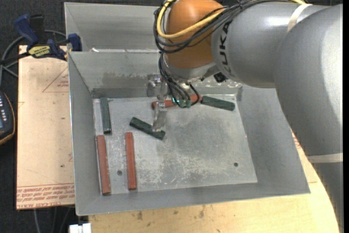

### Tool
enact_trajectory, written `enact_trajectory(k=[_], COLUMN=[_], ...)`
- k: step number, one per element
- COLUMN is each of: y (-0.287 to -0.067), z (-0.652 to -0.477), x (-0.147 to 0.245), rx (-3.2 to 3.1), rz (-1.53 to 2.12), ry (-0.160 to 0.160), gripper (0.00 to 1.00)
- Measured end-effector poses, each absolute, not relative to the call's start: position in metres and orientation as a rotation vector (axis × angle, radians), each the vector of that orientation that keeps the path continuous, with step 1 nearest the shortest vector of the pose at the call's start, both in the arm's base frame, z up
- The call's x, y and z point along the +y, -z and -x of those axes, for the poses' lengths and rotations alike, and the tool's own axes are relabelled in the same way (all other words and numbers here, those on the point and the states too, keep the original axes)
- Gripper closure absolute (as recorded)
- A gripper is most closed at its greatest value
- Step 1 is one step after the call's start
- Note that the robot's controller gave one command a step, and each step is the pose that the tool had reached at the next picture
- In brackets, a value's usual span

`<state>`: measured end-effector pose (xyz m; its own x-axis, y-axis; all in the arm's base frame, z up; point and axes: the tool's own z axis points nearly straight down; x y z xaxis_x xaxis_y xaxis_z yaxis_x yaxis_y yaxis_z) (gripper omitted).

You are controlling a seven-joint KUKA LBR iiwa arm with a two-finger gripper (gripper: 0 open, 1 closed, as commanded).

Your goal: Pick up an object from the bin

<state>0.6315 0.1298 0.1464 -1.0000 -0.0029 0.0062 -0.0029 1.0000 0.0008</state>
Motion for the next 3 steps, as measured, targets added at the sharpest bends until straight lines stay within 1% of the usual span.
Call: enact_trajectory(k=[1, 2, 3], y=[-0.067, -0.073, -0.167], z=[-0.600, -0.604, -0.608], x=[0.134, 0.134, 0.135], rx=[-3.133, -3.143, -3.153], rz=[0.009, 0.014, 0.019], ry=[0.000, 0.004, 0.005], gripper=[0.00, 1.00, 1.00])
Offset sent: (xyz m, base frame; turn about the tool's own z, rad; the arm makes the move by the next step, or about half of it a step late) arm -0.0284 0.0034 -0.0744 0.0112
